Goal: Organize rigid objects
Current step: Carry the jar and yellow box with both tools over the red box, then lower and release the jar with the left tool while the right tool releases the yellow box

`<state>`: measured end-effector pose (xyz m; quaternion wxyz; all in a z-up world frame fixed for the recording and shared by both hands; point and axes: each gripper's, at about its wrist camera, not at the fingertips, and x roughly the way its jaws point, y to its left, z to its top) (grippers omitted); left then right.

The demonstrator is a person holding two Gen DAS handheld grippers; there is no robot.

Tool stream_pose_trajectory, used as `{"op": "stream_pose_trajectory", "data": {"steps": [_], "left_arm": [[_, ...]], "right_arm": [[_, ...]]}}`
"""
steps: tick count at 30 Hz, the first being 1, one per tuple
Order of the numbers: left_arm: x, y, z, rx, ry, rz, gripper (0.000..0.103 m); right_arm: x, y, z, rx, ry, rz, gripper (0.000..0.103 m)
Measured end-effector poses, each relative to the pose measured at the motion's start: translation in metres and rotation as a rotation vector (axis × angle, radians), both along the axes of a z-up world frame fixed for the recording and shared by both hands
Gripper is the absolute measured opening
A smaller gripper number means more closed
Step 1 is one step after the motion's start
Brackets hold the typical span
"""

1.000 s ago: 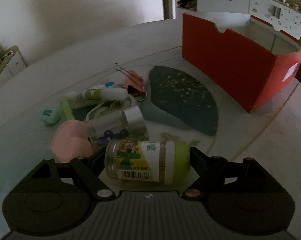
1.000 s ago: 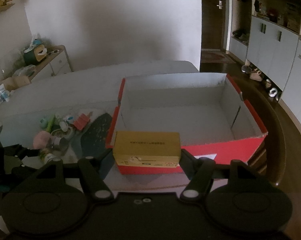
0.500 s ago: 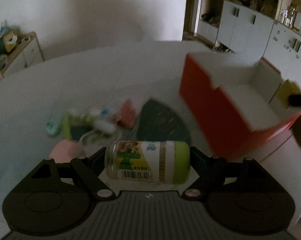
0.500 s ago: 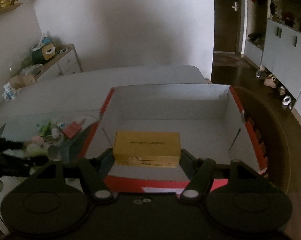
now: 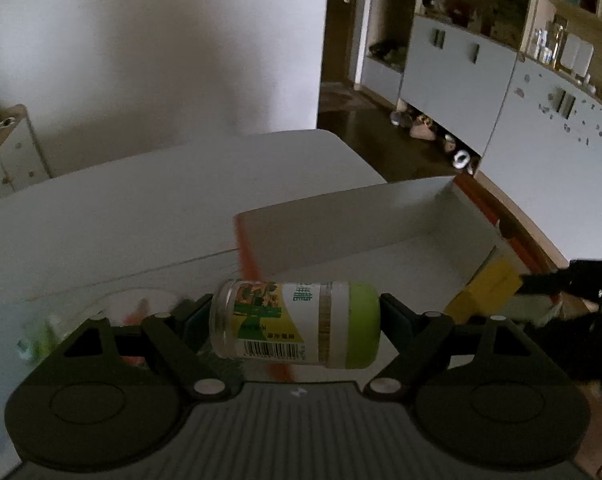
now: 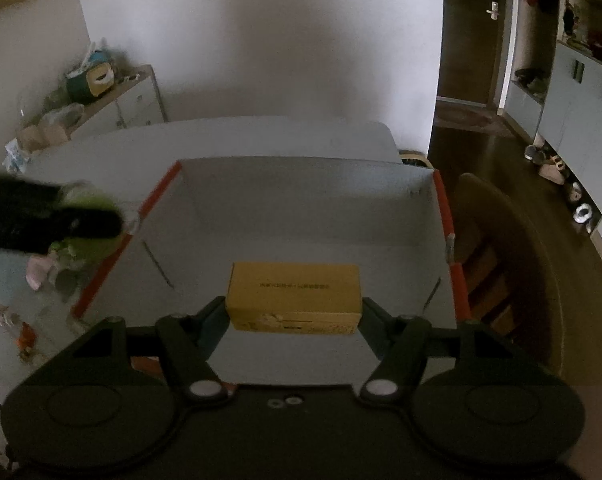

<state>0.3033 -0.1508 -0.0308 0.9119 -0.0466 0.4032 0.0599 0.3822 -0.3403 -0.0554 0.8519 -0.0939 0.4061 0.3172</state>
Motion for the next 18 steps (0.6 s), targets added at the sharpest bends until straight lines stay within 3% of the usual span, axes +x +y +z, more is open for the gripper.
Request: {"op": "stream_pose_trajectory", "data": {"steps": [8,18], "left_arm": [[0.067,-0.03,-0.026,0.017,0.087,-0.029,0.086],[0.129,-0.039,-0.075,-0.017,0.227,-0.034,0.086]], "right_arm": [[0.014,0.004,-0.018,-0.065,0.004,0.051,0.069],[0.046,0.031,-0.041,-0.141,0.121,0.092,0.069]]}}
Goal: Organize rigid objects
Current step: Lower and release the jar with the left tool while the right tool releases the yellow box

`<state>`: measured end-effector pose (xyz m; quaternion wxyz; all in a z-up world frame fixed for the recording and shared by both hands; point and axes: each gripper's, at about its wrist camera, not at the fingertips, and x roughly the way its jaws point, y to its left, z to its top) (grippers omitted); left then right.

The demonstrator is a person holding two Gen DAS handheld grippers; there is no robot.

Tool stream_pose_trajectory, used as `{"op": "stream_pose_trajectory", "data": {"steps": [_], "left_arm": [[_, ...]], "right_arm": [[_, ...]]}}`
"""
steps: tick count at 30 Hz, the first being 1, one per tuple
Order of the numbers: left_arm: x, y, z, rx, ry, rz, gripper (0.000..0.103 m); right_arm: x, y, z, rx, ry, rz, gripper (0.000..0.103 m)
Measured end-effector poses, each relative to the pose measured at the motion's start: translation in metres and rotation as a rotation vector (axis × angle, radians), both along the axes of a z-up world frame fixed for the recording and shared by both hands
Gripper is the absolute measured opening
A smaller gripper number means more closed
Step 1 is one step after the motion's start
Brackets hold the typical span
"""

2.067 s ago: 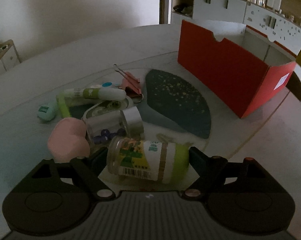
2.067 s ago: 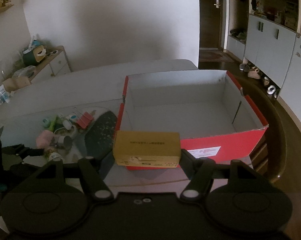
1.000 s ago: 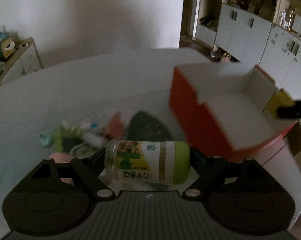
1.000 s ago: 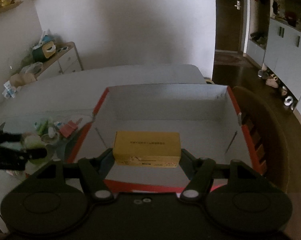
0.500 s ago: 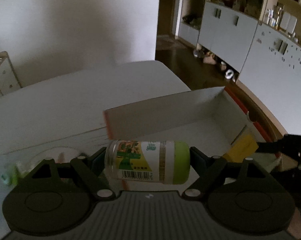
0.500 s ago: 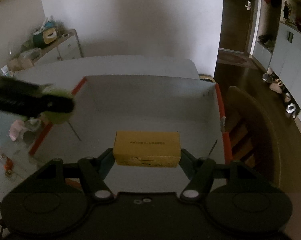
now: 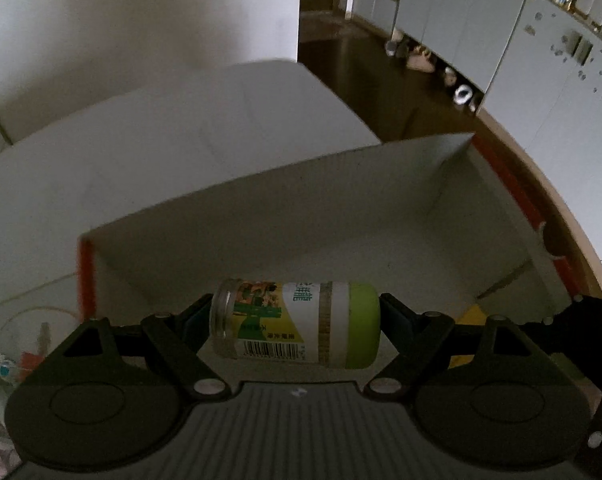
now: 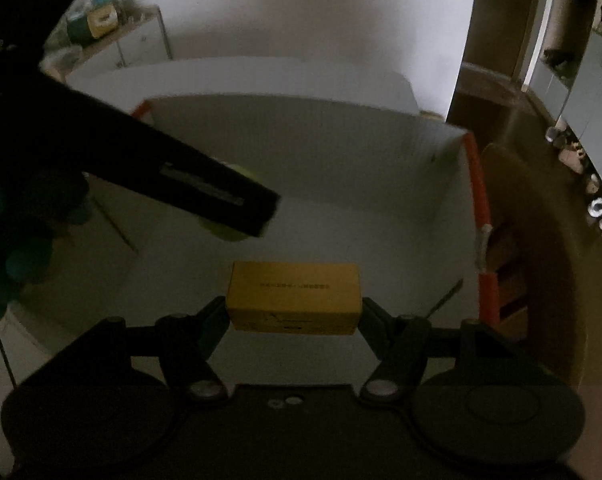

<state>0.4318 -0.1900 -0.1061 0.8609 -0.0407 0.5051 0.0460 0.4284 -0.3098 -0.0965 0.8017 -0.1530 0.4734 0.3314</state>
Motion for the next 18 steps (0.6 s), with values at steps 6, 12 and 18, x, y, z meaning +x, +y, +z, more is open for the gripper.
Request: {"op": "stream_pose_trajectory", "data": {"steps": [6,12,18], "left_arm": [[0.02,-0.004,-0.023,0.018,0.06,-0.011,0.086],[0.026,0.0,-0.034,0.017,0.096,-0.006,0.086],[0.027,-0.001,-0.042,0.005,0.11,-0.005,0.085]], "right_arm": [[0.013,0.01,-0.014,-0.08,0.068,-0.007,0.069],[0.018,0.017,-0.017,-0.114,0.093,0.004,0.069],[0.026,0.02,-0.018,-0.114,0.108,-0.004,0.069]]}}
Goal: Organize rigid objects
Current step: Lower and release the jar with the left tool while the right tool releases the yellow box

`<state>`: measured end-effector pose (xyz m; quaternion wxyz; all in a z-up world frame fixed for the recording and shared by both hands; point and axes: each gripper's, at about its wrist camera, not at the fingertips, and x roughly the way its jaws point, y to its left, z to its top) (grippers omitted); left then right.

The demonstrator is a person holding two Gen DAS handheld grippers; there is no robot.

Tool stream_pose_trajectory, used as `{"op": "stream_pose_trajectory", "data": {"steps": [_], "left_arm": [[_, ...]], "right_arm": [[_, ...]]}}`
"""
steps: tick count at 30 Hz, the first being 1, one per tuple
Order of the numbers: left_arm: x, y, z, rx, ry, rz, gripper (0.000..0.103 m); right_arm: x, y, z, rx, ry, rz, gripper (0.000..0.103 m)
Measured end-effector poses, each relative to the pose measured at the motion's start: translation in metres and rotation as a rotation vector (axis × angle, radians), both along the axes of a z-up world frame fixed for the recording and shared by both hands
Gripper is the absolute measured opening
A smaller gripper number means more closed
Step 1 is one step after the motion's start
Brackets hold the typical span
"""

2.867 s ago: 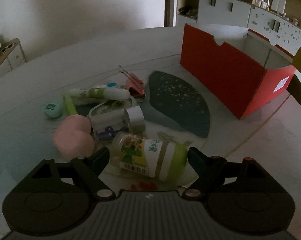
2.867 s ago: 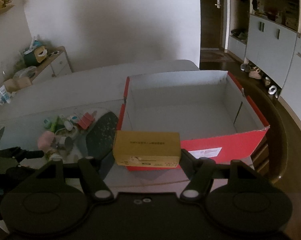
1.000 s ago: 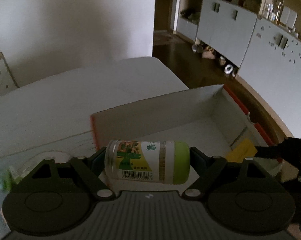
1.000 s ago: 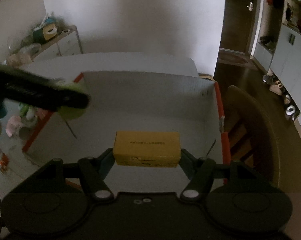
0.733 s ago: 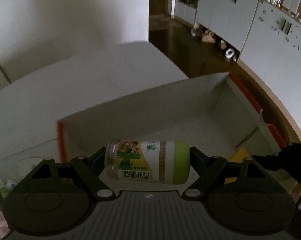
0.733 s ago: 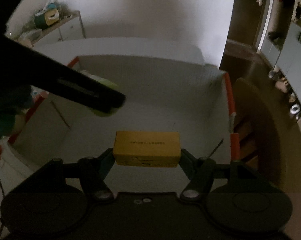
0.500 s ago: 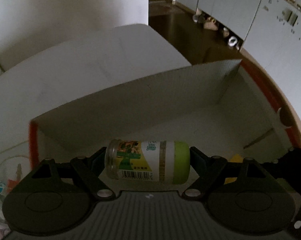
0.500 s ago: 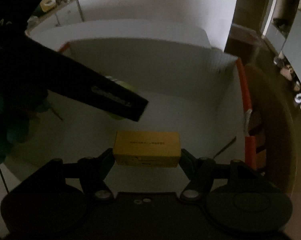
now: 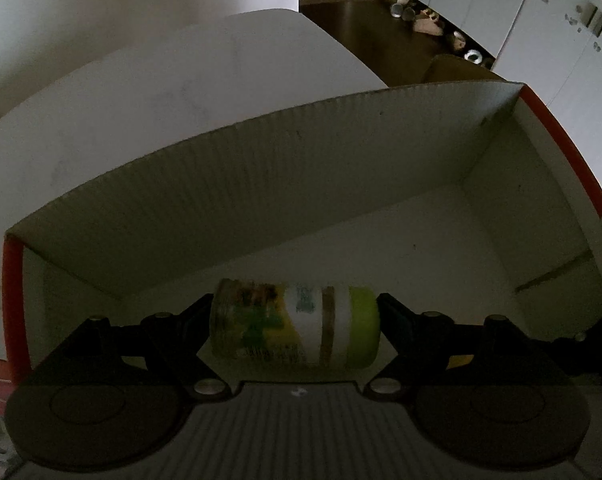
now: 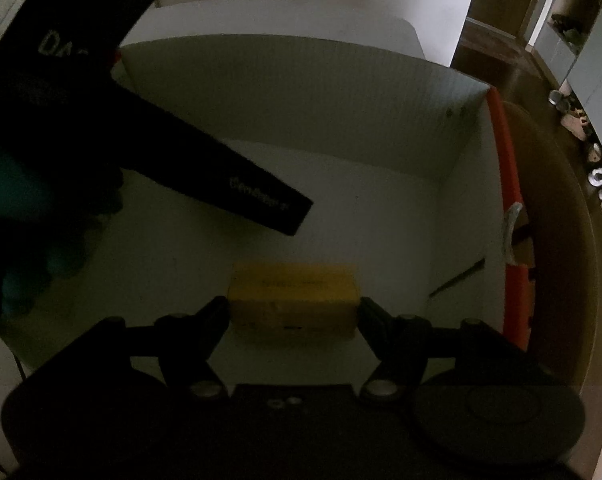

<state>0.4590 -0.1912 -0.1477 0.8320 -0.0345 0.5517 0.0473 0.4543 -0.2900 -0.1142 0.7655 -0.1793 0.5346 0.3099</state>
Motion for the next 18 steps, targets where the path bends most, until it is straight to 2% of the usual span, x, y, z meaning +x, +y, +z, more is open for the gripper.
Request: {"op": "stream_pose_trajectory", "data": {"steps": [9,18], "left_arm": [[0.0,0.001,0.005,-0.009,-0.022,0.025,0.085],[-0.017,0.0,0.033,0.004,-0.091,0.034,0.085]], "right_arm": [[-0.003,-0.004,0.004,0.031,-0.014,-0.008,0.073],[-0.02,-0.017,0.009,0.087,-0.039,-0.027,0.078]]}}
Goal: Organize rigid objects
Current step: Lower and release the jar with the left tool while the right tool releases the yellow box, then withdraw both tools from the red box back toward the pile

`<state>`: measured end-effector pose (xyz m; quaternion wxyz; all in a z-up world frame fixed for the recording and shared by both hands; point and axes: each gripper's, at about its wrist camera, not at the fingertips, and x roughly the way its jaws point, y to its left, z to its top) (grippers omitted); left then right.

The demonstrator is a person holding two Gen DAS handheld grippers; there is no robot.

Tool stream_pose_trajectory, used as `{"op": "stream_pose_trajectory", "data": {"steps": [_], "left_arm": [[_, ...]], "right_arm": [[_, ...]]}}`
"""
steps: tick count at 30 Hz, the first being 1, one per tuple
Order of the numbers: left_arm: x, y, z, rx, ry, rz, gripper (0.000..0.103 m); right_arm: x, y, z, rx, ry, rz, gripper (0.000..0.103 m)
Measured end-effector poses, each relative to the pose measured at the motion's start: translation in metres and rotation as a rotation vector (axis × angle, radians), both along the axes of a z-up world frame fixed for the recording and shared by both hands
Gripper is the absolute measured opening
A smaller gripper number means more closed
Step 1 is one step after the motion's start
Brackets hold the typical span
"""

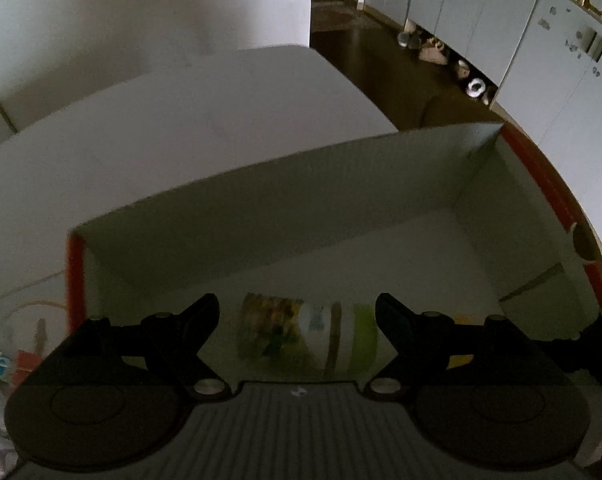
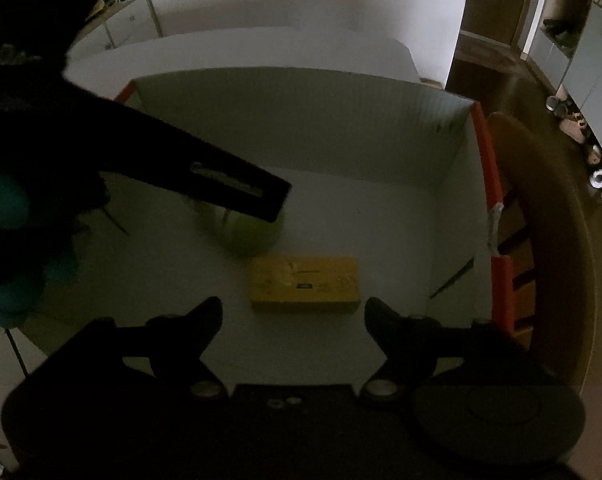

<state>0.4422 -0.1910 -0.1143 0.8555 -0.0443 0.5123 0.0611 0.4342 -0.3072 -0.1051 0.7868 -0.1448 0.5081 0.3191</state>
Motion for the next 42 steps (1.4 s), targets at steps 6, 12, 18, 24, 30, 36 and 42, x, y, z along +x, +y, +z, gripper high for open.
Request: {"op": "stream_pose_trajectory", "data": {"steps": [6,12,18,24,30,36,42], "left_arm": [[-0.021,0.003,0.022,0.006,-0.06,0.004,0.085],[-0.047,0.01,0.04,-0.001,-0.119,0.004,0.085],[-0.076,0.016,0.059,-0.013,-0.185,0.001,0.085],[-0.104,0.024,0.077,-0.024,-0.244,-0.006,0.085],[-0.135,0.034,0.087,-0.009,-0.298,-0.04,0.085],[-0.166,0.052,0.091,-0.012,-0.324,-0.063,0.085],[-0.192,0.075,0.096,-0.03,-0.347,-0.078,0.086]], "right_arm": [[-0.011,-0.006,0.014,0.048,-0.023,-0.014,0.079],[-0.021,-0.014,0.022,0.098,-0.038,-0.014,0.083],[-0.031,-0.016,0.032,0.136,-0.07,-0.018,0.086],[-0.045,-0.009,0.048,0.166,-0.126,-0.016,0.094],[-0.061,-0.004,0.062,0.205,-0.184,-0.037,0.101],[-0.081,0.004,0.067,0.226,-0.222,-0.073,0.102],[-0.104,0.019,0.072,0.239,-0.248,-0.105,0.103]]}}
